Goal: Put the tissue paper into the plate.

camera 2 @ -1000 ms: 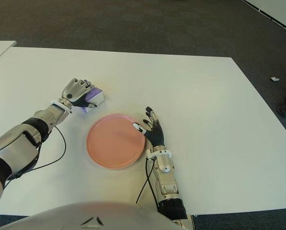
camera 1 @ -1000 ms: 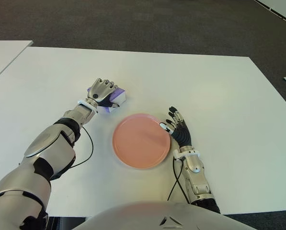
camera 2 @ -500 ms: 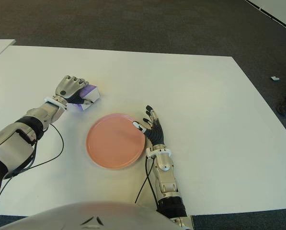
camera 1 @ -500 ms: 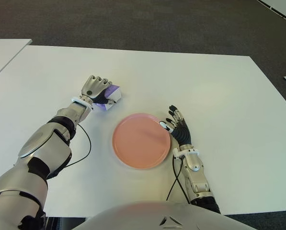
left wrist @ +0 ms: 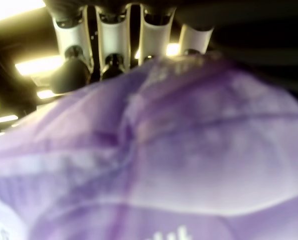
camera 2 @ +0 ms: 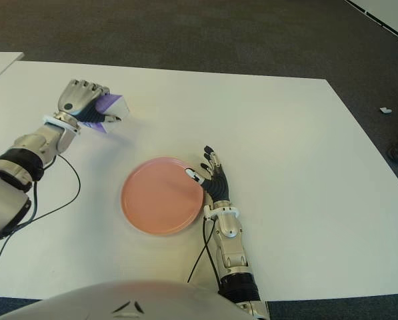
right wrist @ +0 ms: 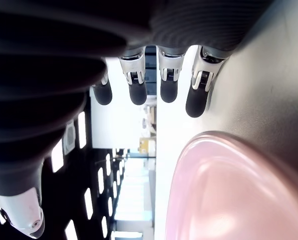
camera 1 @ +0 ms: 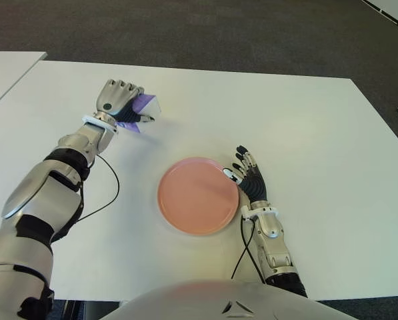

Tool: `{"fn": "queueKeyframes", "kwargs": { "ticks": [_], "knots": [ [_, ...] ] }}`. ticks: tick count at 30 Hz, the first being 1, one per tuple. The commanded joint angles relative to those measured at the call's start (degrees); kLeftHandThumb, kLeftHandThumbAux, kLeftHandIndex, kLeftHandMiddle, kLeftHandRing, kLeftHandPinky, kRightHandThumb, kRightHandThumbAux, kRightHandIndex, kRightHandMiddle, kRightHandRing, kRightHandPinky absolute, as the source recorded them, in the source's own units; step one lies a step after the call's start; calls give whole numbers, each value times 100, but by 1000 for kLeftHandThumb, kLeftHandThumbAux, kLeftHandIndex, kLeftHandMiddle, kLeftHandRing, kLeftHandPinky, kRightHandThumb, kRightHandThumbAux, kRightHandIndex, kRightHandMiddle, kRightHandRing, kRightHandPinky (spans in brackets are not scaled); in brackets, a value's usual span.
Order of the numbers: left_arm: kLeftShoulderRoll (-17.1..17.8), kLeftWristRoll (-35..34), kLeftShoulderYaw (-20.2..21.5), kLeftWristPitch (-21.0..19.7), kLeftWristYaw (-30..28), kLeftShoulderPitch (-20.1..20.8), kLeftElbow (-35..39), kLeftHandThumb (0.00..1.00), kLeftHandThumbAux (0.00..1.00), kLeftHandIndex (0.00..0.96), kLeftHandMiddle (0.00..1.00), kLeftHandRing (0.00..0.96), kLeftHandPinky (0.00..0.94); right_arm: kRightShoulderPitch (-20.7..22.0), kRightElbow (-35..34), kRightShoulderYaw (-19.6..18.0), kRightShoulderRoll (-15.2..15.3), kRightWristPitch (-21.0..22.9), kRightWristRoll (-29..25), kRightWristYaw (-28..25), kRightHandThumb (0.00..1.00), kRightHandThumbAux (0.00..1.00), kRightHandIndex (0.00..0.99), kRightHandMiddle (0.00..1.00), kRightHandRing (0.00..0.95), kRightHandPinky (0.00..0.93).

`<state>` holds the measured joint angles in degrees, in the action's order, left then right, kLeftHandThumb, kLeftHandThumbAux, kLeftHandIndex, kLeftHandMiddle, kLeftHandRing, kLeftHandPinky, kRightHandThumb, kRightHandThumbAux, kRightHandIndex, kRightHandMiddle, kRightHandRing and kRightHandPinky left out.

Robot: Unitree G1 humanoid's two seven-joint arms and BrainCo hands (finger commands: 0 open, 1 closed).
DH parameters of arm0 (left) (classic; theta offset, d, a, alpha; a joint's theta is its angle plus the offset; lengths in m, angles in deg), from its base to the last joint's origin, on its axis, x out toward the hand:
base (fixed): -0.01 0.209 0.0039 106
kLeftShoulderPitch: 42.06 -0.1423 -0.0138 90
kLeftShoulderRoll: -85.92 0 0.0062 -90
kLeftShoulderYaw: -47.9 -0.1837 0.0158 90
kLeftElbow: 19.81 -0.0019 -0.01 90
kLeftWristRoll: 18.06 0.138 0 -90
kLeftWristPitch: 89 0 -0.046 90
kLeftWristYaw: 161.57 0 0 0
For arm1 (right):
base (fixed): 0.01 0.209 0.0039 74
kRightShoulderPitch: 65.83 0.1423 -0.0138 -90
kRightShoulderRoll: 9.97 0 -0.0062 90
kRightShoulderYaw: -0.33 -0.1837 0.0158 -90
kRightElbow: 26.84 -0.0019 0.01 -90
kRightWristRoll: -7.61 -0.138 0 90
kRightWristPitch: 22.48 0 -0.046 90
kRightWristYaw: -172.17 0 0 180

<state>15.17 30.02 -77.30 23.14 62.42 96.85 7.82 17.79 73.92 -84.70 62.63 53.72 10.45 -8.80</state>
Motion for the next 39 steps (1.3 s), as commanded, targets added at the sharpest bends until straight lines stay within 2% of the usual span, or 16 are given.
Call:
{"fn": "queueKeyframes", "kwargs": {
  "ticks": [1,5,7,11,21,25,30,34,39],
  "knots": [
    [119,-103,217,142,-216,-116,487,732,698,444,834,826,823,-276,363,-3,3,387,-16,-16,0,661,8,40,10,11],
    [239,-347,548,430,-424,-464,1462,734,698,443,838,830,829,-271,391,-12,5,376,-30,-21,0,662,7,38,9,9],
    [260,-383,655,470,-508,-586,1699,734,698,443,840,832,831,-268,397,-13,6,373,-31,-24,0,662,7,37,8,6],
    [302,-500,934,536,-763,-1058,2709,736,698,443,844,838,839,-262,401,-11,3,372,-35,-28,0,663,4,35,6,5],
    [180,-559,1231,1078,-1126,-1481,3415,740,698,443,854,848,845,-253,391,-7,10,403,-18,-19,0,673,0,35,6,13],
    [161,-552,1319,1237,-1294,-1792,4025,741,697,444,856,851,846,-247,387,-9,16,412,-29,-35,0,673,0,34,5,5],
    [213,-686,1534,1107,-1976,-2362,5223,743,696,444,855,855,853,-228,417,3,17,395,9,-8,0,673,0,32,2,2],
    [199,-916,1588,1144,-2565,-2582,5617,745,696,444,853,856,854,-221,415,-5,13,414,-5,-4,0,673,0,33,2,5],
    [213,-1020,1603,1376,-2993,-2810,5877,747,695,444,848,854,852,-207,419,-19,-16,433,-40,8,0,672,0,37,6,11]
  ]
}}
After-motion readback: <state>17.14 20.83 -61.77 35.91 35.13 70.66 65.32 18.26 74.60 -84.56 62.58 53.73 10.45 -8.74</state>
